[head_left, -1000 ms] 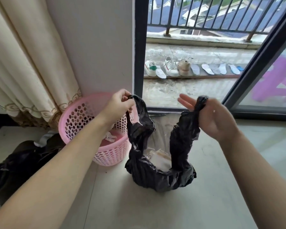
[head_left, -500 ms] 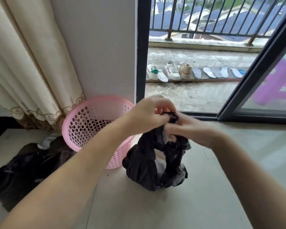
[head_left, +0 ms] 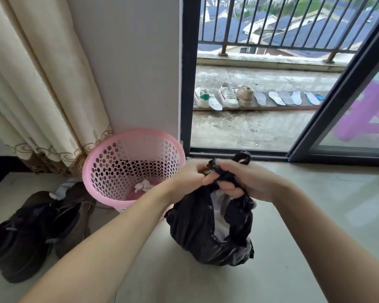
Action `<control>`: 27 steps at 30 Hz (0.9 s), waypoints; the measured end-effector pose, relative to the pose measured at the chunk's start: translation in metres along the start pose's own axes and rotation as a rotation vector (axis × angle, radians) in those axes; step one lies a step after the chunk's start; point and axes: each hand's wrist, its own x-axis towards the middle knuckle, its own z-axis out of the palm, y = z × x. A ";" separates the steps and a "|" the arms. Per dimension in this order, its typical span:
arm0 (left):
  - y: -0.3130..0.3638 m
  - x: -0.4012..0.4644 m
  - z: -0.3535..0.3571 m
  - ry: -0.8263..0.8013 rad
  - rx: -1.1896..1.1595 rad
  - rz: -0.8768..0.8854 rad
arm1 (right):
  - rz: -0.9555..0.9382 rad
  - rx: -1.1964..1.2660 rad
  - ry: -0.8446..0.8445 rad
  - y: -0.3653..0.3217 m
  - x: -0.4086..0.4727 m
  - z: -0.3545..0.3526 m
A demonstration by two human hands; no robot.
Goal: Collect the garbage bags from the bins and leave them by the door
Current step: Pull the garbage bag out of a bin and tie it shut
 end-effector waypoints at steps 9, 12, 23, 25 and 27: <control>-0.027 0.005 0.001 -0.076 -0.406 -0.416 | 0.157 -1.305 0.415 0.034 0.018 -0.008; -0.038 0.006 -0.001 -0.072 -0.674 -0.442 | 0.137 -1.491 0.481 0.055 0.027 0.000; -0.060 0.012 0.007 0.283 0.227 -0.077 | 0.078 -0.868 0.190 0.068 0.033 -0.003; -0.061 0.010 0.000 0.250 0.483 -0.220 | 0.016 -0.604 0.304 0.062 0.025 -0.015; -0.063 0.000 -0.008 0.048 0.523 -0.489 | 0.010 -0.496 0.472 0.067 0.018 -0.034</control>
